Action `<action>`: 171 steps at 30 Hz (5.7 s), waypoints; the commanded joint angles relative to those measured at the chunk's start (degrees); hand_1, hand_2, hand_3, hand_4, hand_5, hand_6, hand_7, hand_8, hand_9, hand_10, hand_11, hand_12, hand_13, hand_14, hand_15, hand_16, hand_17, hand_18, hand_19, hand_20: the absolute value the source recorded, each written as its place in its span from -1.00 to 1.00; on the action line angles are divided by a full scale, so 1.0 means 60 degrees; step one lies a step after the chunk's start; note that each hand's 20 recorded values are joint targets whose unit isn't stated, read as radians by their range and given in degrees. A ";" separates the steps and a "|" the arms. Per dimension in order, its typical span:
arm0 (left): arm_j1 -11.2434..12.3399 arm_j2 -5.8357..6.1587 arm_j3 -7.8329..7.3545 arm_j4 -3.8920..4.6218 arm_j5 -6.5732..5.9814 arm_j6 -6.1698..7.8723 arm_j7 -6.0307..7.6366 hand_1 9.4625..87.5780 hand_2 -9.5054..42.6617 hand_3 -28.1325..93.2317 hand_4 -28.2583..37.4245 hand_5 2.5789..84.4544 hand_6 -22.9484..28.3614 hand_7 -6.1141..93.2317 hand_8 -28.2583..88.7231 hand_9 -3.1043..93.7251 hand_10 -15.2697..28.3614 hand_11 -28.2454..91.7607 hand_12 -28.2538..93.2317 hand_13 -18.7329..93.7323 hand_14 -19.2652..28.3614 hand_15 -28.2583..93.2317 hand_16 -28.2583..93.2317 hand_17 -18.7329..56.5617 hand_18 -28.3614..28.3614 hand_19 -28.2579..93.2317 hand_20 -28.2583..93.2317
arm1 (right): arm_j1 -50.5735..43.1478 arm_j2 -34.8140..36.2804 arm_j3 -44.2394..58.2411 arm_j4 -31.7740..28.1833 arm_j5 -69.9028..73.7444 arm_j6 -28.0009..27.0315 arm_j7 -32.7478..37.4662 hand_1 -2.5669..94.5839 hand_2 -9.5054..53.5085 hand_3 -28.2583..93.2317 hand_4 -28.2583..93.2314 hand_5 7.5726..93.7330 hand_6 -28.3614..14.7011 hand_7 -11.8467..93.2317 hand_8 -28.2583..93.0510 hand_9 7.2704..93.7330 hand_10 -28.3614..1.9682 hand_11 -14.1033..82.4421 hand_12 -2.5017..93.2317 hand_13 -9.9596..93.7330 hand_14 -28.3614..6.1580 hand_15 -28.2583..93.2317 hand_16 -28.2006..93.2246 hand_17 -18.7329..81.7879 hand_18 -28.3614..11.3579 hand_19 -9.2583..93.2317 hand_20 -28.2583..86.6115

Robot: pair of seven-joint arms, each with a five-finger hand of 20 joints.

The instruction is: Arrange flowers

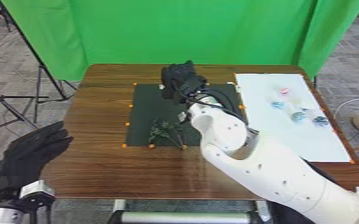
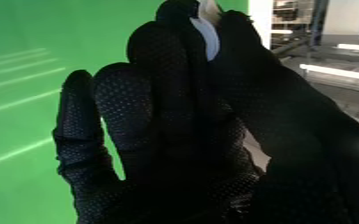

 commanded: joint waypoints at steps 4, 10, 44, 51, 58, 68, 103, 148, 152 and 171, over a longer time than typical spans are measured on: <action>-0.0685 -0.0116 0.0409 0.0258 0.0137 -0.0335 -0.0228 -0.55 -0.44 0.82 -0.52 0.04 0.42 -0.63 -0.66 -0.17 0.70 0.02 -0.39 -0.20 0.99 0.39 -0.73 -0.76 0.76 0.41 -0.34 | -0.1588 -0.1934 0.0409 0.0740 -0.0881 -0.1107 -0.0523 0.05 -0.89 0.76 -1.00 0.67 0.31 -0.20 -0.48 0.56 0.14 0.18 -0.14 0.35 -0.02 0.69 -0.03 -0.22 -0.78 0.72 0.05; -0.1189 0.0061 0.0676 0.0417 0.0151 -0.0413 -0.0275 -0.55 -0.44 0.82 -0.52 0.04 0.42 -0.63 -0.66 -0.17 0.70 0.02 -0.39 -0.20 0.99 0.39 -0.73 -0.76 0.76 0.41 -0.34 | -0.2287 -0.2343 0.0864 0.1093 -0.1623 -0.1574 -0.0718 0.05 -0.90 0.76 -1.00 0.66 0.33 -0.20 -0.50 0.55 0.17 0.18 -0.14 0.34 -0.02 0.68 -0.03 -0.23 -0.78 0.71 0.06; -0.1660 0.1022 0.1206 0.0617 -0.0368 -0.0088 0.0212 -0.55 -0.44 0.82 -0.52 0.04 0.42 -0.63 -0.66 -0.17 0.71 0.03 -0.39 -0.19 0.99 0.39 -0.73 -0.75 0.76 0.41 -0.34 | -0.1924 -0.2920 0.0821 0.1535 -0.1379 -0.1352 0.0124 -0.22 -0.98 0.77 -1.00 0.57 0.27 -0.24 -0.55 0.39 -0.05 0.45 -0.40 0.26 -0.21 0.75 -0.13 -0.29 -0.88 0.67 0.12; -0.1665 0.0978 0.1262 0.0622 -0.0345 -0.0069 0.0199 -0.54 -0.44 0.82 -0.52 0.04 0.42 -0.63 -0.66 -0.17 0.71 0.03 -0.39 -0.19 0.99 0.39 -0.73 -0.75 0.76 0.41 -0.34 | -0.1866 -0.2898 0.0804 0.1495 -0.1334 -0.1374 0.0112 -0.24 -0.97 0.78 -1.00 0.56 0.26 -0.24 -0.58 0.37 -0.07 0.46 -0.40 0.25 -0.22 0.75 -0.14 -0.30 -0.89 0.67 0.12; -0.0798 0.0903 0.0884 0.0316 -0.0492 0.0242 0.0476 -0.54 -0.44 0.82 -0.52 0.04 0.42 -0.63 -0.66 -0.16 0.71 0.03 -0.39 -0.19 0.99 0.39 -0.73 -0.75 0.76 0.41 -0.34 | -0.1474 -0.2321 0.0587 0.0784 -0.0957 -0.1431 -0.0026 -0.30 -0.92 0.82 -1.00 0.54 0.26 -0.25 -0.75 0.34 -0.12 0.45 -0.41 0.22 -0.27 0.76 -0.15 -0.32 -0.92 0.66 0.12; -0.0161 0.0247 0.0449 -0.0045 -0.0154 0.0204 0.0210 -0.55 -0.44 0.82 -0.52 0.04 0.42 -0.63 -0.66 -0.17 0.71 0.03 -0.39 -0.19 0.99 0.39 -0.73 -0.75 0.76 0.41 -0.34 | -0.0870 0.0498 0.0827 -0.1297 0.0035 -0.1741 0.0052 -0.35 -0.84 0.83 -0.98 0.38 0.12 -0.32 -0.77 0.22 -0.39 0.23 -0.50 0.11 -0.42 0.72 -0.19 -0.36 -0.94 0.63 0.10; -0.0344 0.0056 0.0873 0.0039 0.0023 0.0033 0.0270 -0.55 -0.45 0.82 -0.52 0.04 0.42 -0.63 -0.66 -0.17 0.71 0.03 -0.39 -0.19 1.00 0.40 -0.73 -0.76 0.76 0.41 -0.34 | -0.6019 0.4018 0.7710 -0.0694 0.1521 -0.2309 0.2683 -0.35 -0.84 0.86 -0.97 0.14 0.00 -0.42 -0.74 0.05 -0.48 -0.12 -0.55 0.05 -0.44 0.73 -0.28 -0.36 -0.89 0.66 0.12; -0.0608 -0.0146 0.0989 0.0146 0.0105 -0.0113 0.0116 -0.55 -0.44 0.82 -0.52 0.04 0.42 -0.63 -0.65 -0.17 0.71 0.03 -0.39 -0.19 1.00 0.40 -0.73 -0.76 0.76 0.41 -0.34 | -0.4627 0.3356 0.5500 0.0576 0.0569 -0.1334 0.2853 0.13 -1.00 0.71 -1.00 0.52 0.28 -0.24 -0.56 0.74 0.37 -0.21 -0.14 0.41 0.19 0.59 -0.02 -0.24 -0.82 0.70 0.11; -0.0554 -0.0154 0.0982 0.0118 0.0102 -0.0093 0.0120 -0.55 -0.45 0.83 -0.52 0.04 0.42 -0.63 -0.66 -0.17 0.71 0.03 -0.39 -0.19 1.00 0.40 -0.73 -0.76 0.76 0.41 -0.34 | -0.4562 0.3416 0.5410 0.0572 0.0440 -0.0903 0.2882 0.17 -1.00 0.70 -1.00 0.62 0.33 -0.24 -0.53 0.82 0.40 -0.16 -0.13 0.48 0.24 0.58 0.00 -0.21 -0.81 0.71 0.11; -0.0263 -0.0066 0.0715 -0.0057 0.0080 0.0057 0.0217 -0.55 -0.44 0.82 -0.52 0.05 0.42 -0.63 -0.66 -0.17 0.71 0.03 -0.39 -0.19 0.99 0.40 -0.73 -0.76 0.76 0.41 -0.34 | -0.1214 0.2548 0.2384 -0.1024 0.0852 -0.0071 0.1250 0.19 -1.00 0.72 -1.00 0.70 0.30 -0.30 -0.49 0.86 0.37 -0.12 -0.16 0.53 0.20 0.59 0.01 -0.18 -0.85 0.74 0.11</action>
